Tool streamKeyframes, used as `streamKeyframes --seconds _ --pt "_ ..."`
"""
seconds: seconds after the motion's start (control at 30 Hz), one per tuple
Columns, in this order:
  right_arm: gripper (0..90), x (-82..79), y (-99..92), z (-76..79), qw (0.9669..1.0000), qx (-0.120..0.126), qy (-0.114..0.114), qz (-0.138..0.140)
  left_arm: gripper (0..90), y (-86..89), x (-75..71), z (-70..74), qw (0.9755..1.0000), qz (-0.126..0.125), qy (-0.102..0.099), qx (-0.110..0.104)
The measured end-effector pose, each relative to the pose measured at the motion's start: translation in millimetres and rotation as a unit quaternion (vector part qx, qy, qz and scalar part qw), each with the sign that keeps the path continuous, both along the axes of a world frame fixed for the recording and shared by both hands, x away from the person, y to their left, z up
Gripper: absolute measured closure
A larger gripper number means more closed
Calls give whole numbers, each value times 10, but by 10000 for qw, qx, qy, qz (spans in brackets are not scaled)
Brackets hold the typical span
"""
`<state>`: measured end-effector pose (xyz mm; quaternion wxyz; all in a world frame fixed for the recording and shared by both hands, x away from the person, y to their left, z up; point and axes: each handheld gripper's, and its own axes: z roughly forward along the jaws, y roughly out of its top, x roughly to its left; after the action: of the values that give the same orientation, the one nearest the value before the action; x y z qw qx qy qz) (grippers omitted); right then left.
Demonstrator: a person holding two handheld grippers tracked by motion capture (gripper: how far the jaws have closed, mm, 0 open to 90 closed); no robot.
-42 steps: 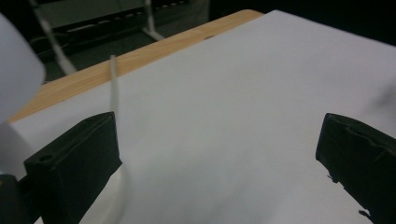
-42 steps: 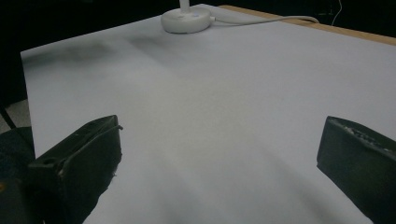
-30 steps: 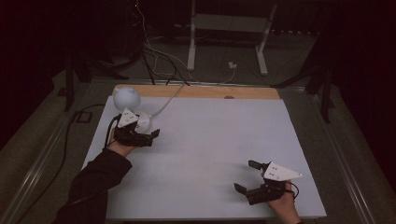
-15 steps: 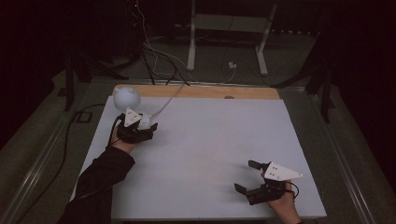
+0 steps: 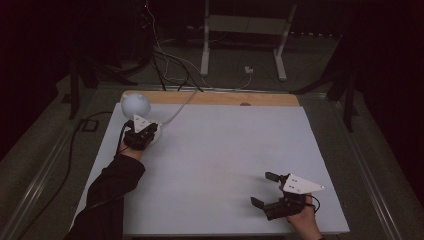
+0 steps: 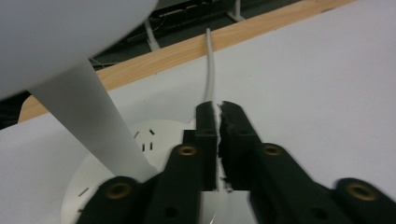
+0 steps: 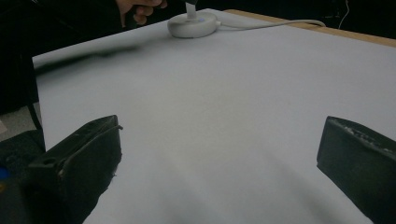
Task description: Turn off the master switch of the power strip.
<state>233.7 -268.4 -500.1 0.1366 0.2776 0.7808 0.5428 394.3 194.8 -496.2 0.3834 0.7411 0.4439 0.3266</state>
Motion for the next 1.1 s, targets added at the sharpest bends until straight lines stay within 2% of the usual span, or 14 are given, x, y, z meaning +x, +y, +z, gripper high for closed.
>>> streamKeyframes --seconds 0.03,0.13,0.17,0.3,0.33,0.43,0.5,0.57,0.63,0.73,0.8,0.97,1.03,1.1 --pt "0 2 -3 -1 10000 23 5 1 900 -3 14 -10 10000 23 45 1" --pt "0 3 -5 -2 10000 20 7 -1 900 -41 52 -55 9997 59 86 203" --pt "0 3 -6 -3 10000 27 11 3 900 -59 65 -74 9993 160 84 312" --pt "0 -3 -4 1 10000 19 0 9 900 -90 110 -119 9987 247 96 432" --pt "0 -3 -3 0 10000 18 4 14 900 -91 124 -126 9989 240 140 366" --pt "0 0 -3 -4 10000 15 12 16 900 -121 150 -159 9980 297 173 525" --pt "0 0 -3 -4 10000 14 16 19 900 -149 162 -188 9964 343 175 749" --pt "0 -2 -2 -2 10000 8 8 20 900 -146 173 -203 9965 358 196 732" --pt "0 -5 -2 0 10000 5 7 26 900 -150 176 -219 9946 437 124 933" --pt "0 -6 -2 0 10000 4 0 32 900 -147 187 -244 9936 486 153 1011" --pt "0 -4 -3 0 10000 3 -1 37 900 -134 196 -237 9941 460 187 960" --pt "0 -5 1 0 10000 -12 -1 33 900 -155 211 -236 9916 451 278 1180" --pt "0 -7 1 3 10000 -11 -14 34 900 -145 217 -235 9924 382 300 1131" --pt "0 -8 1 4 10000 -26 -27 32 900 -151 214 -237 9915 407 297 1202"
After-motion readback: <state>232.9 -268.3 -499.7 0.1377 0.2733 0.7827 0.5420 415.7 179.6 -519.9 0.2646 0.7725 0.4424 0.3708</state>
